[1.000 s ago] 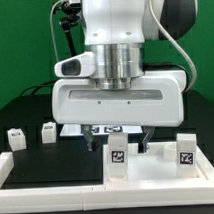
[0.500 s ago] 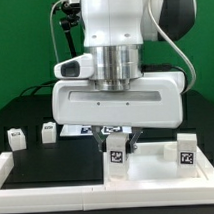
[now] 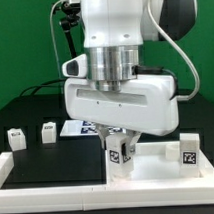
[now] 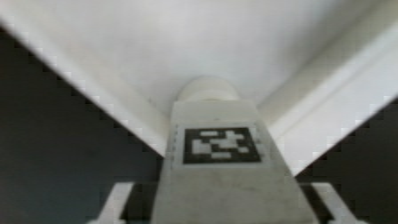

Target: Assemble square table

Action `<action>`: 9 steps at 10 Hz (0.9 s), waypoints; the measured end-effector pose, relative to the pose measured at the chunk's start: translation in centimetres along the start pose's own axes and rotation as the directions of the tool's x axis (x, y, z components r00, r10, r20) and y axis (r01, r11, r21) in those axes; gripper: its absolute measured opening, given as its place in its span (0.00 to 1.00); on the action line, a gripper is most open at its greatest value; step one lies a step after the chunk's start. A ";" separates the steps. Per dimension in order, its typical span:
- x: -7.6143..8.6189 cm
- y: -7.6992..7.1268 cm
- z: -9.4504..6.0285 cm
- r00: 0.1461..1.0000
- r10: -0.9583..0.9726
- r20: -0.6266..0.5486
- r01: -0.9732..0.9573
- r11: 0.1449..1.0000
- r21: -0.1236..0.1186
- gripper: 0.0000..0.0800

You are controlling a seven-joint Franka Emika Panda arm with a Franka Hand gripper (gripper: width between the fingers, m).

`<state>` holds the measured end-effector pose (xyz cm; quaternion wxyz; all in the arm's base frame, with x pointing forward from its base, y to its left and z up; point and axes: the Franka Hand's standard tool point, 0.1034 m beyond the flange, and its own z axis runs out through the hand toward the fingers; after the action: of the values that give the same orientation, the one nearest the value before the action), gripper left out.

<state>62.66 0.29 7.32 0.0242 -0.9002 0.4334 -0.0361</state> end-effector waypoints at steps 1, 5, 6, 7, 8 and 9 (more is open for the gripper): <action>0.0 0.1 0.0 0.990 0.141 0.012 -0.141 0.990 0.010 0.36; 0.3 0.4 0.0 0.864 0.495 0.095 -0.499 0.866 0.025 0.36; 0.2 0.5 0.1 0.825 0.556 0.103 -0.561 0.828 0.020 0.36; 0.2 0.4 0.1 0.809 0.579 0.102 -0.583 0.812 0.017 0.36; 0.2 0.4 0.1 0.818 0.566 0.102 -0.571 0.821 0.018 0.37; 0.1 0.3 0.1 0.845 0.526 0.095 -0.530 0.848 0.020 0.37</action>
Offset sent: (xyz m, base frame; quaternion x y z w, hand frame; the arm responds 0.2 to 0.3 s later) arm 0.0159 0.0090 0.0040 0.1109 -0.0816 0.3119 0.9401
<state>62.46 0.05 7.23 0.0721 -0.7464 0.6616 0.0007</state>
